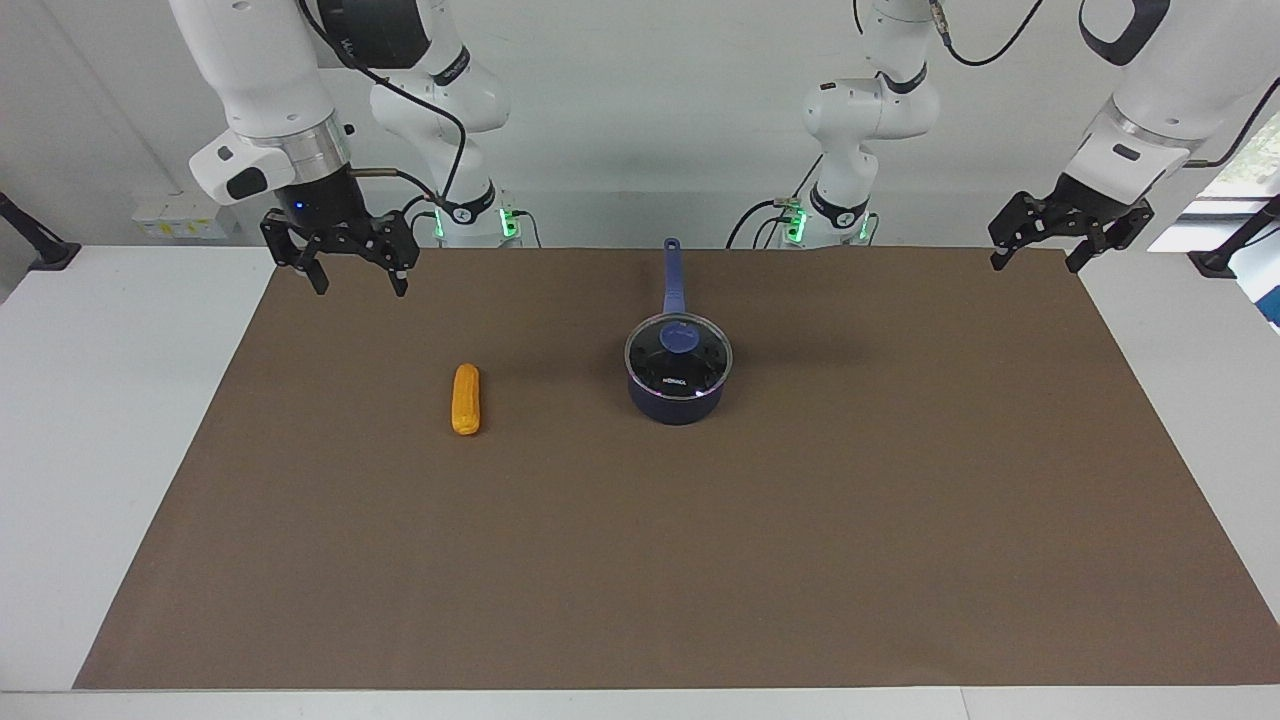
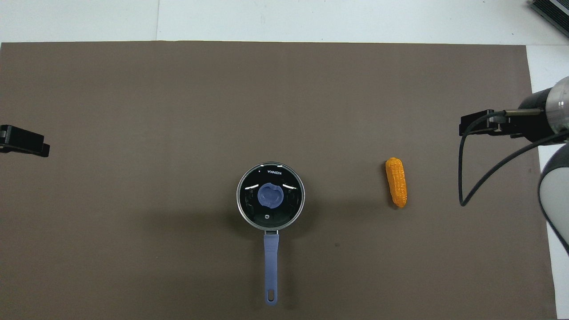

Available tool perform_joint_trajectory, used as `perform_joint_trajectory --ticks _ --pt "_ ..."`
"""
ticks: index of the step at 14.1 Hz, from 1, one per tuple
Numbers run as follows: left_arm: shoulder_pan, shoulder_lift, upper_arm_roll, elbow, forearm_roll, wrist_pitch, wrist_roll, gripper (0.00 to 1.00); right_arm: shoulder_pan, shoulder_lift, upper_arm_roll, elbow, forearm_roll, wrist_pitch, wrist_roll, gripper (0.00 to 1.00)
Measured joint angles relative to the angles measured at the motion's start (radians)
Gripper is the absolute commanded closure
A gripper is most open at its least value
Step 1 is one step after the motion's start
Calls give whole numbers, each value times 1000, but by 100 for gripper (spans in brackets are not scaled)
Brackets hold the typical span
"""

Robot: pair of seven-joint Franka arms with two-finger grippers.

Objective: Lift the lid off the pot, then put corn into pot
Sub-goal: 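Move the left gripper toward the glass lid on the black pot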

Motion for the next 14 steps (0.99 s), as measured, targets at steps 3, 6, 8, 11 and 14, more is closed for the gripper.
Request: perform_joint_trajectory --ticks 3,6,8,11,14 --pt "-1 0 -2 0 0 -5 3 0 0 0 0 0 0 0 0 0" --pt "-2 0 -3 0 0 -6 3 0 0 0 0 0 0 -1 0 0" --pt "-2 0 -4 -3 0 -6 4 0 0 0 0 0 0 -1 0 0" --pt "-5 0 -7 -5 0 -6 5 0 0 0 0 0 0 -1 0 0" --pt "-11 0 -15 -10 0 -6 5 0 0 0 0 0 0 -2 0 0"
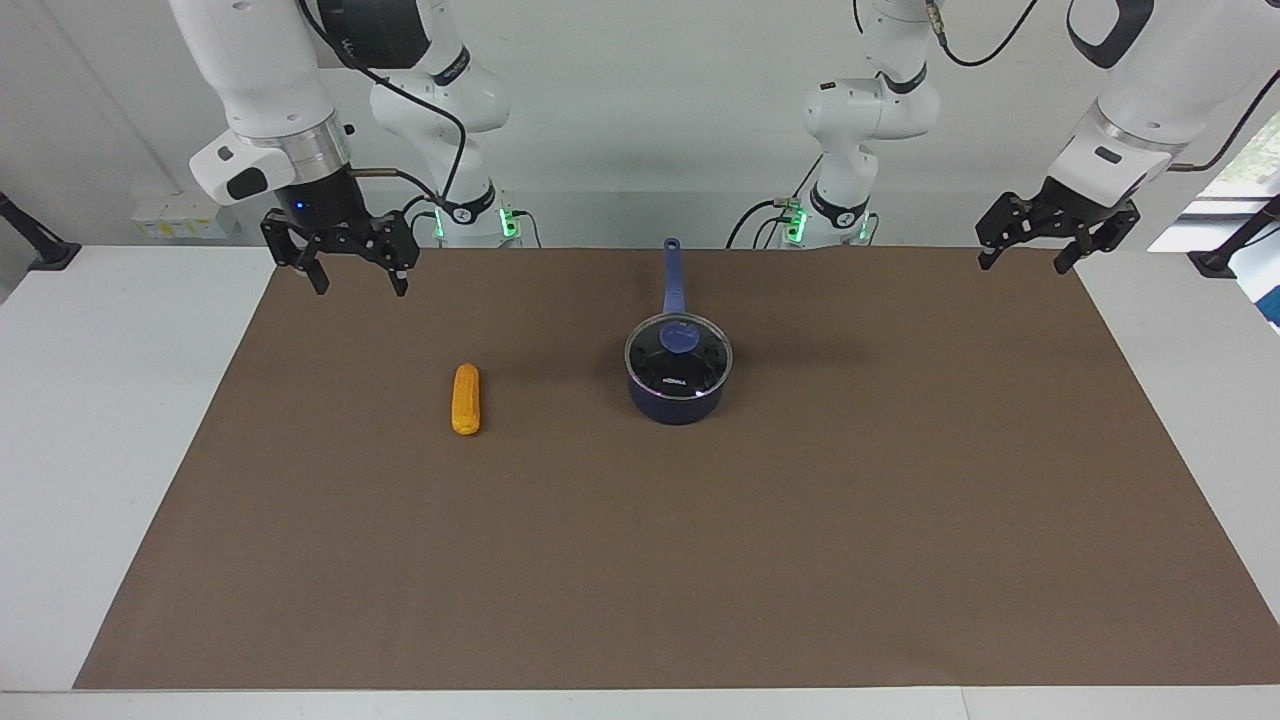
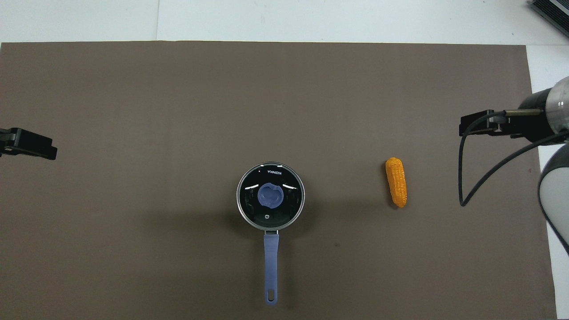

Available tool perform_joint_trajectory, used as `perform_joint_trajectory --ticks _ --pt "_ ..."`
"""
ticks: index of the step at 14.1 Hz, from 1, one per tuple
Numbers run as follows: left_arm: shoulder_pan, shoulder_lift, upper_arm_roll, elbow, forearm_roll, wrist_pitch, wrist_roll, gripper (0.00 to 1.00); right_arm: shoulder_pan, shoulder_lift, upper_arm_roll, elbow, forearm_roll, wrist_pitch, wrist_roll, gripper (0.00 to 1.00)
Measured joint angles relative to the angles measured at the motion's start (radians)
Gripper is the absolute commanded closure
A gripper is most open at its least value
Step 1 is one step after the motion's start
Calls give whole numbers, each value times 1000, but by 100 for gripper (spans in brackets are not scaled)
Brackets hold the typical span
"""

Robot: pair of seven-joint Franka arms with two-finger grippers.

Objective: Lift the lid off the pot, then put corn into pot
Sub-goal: 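Move the left gripper toward the glass lid on the black pot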

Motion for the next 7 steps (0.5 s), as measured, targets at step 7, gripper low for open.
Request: perform_joint_trajectory --ticks 7 --pt "-55 -1 -5 -81 0 61 0 0 -1 0 -2 0 0 0 0 0"
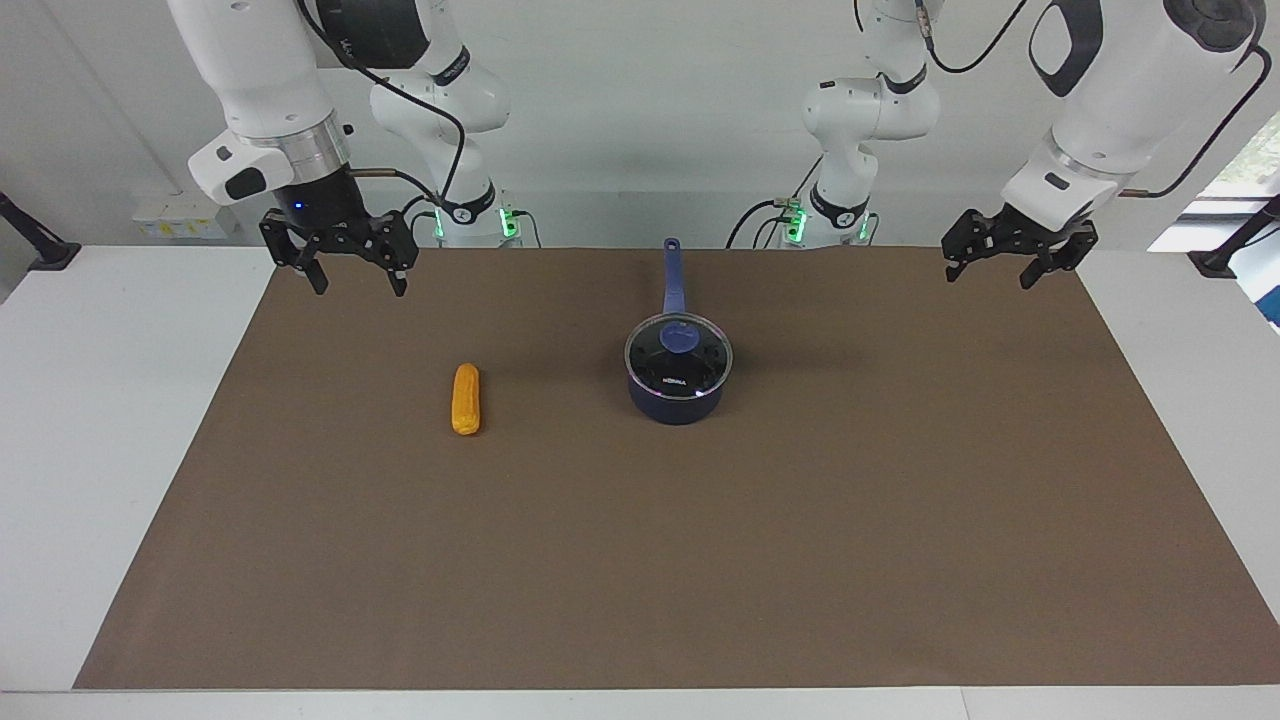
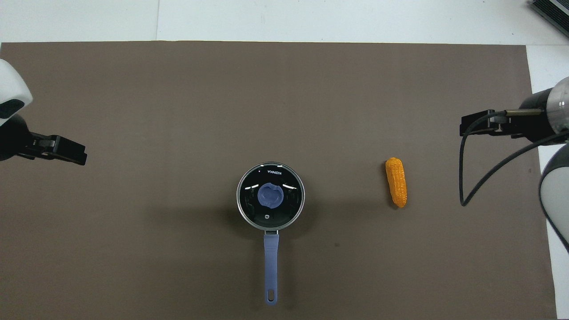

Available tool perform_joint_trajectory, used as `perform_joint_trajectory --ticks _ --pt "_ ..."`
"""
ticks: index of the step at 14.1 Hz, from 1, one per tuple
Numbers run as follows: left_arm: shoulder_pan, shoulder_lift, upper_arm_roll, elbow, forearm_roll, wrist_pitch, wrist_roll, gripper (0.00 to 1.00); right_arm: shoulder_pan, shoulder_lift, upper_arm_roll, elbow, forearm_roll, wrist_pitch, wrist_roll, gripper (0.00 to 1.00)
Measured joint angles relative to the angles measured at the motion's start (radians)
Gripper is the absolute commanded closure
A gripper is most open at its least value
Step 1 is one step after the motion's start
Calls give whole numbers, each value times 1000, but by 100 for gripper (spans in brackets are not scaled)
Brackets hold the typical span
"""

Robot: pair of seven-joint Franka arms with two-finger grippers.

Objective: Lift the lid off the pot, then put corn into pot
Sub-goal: 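Move the left gripper toward the glass lid on the black pot, then grasp the glass lid rim with the left gripper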

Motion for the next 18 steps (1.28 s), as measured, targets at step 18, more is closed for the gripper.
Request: perform_joint_trajectory --ticks 18 --pt "-334 66 -4 -261 0 413 -389 0 -4 0 0 0 0 0 0 0"
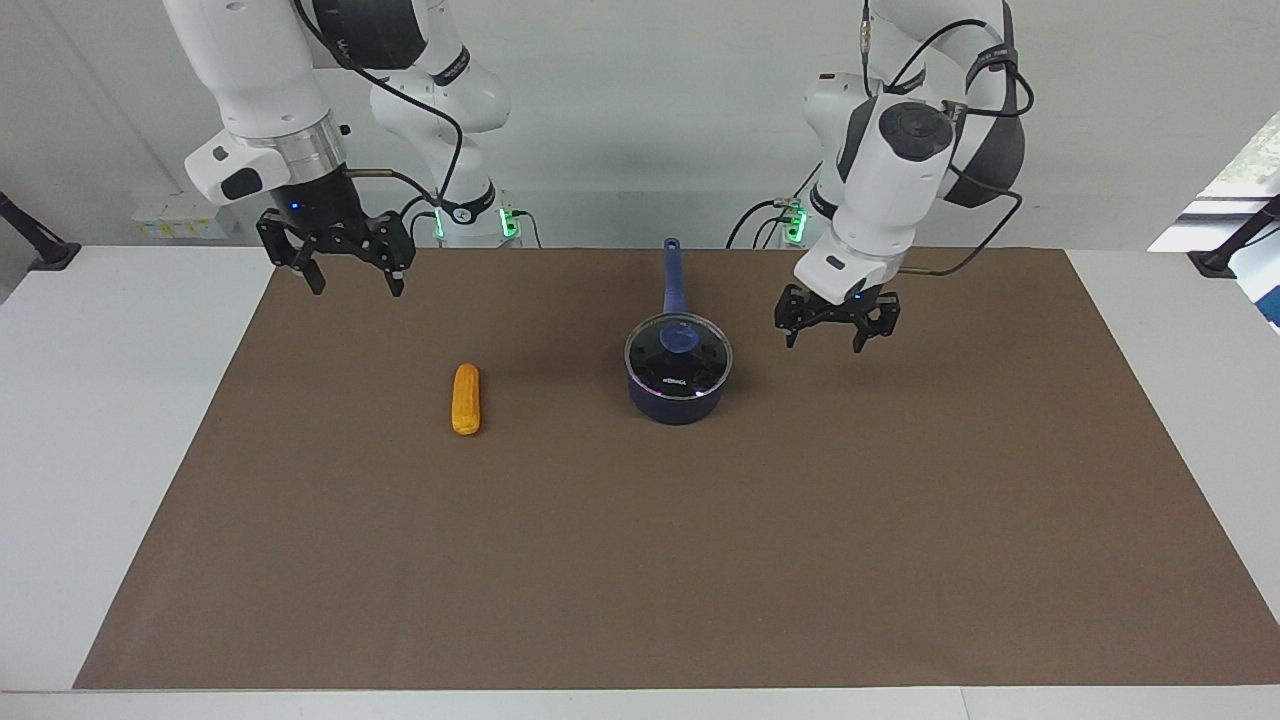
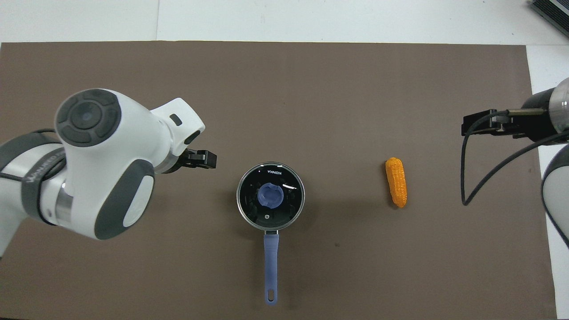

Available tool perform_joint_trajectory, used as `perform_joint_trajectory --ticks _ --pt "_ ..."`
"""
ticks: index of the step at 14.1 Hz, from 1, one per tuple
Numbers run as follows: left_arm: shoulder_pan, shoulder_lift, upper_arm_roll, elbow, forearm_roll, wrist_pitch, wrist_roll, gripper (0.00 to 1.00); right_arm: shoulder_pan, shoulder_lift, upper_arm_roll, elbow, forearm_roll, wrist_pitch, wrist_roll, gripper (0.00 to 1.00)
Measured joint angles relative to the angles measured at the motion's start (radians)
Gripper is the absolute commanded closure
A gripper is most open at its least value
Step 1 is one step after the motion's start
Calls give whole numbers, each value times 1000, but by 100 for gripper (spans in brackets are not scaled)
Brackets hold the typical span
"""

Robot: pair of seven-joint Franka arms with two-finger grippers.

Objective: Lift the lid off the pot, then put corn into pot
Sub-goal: 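Grasp the glass lid rim with the left gripper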

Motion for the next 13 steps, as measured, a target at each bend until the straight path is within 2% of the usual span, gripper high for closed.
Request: perform_joint_trajectory --ticks 8,13 --pt "-209 88 -2 -2 0 131 -327 0 0 0 0 -1 0 -3 0 0" --pt "-265 126 -2 -3 0 177 -392 0 0 0 0 -2 0 -4 0 0"
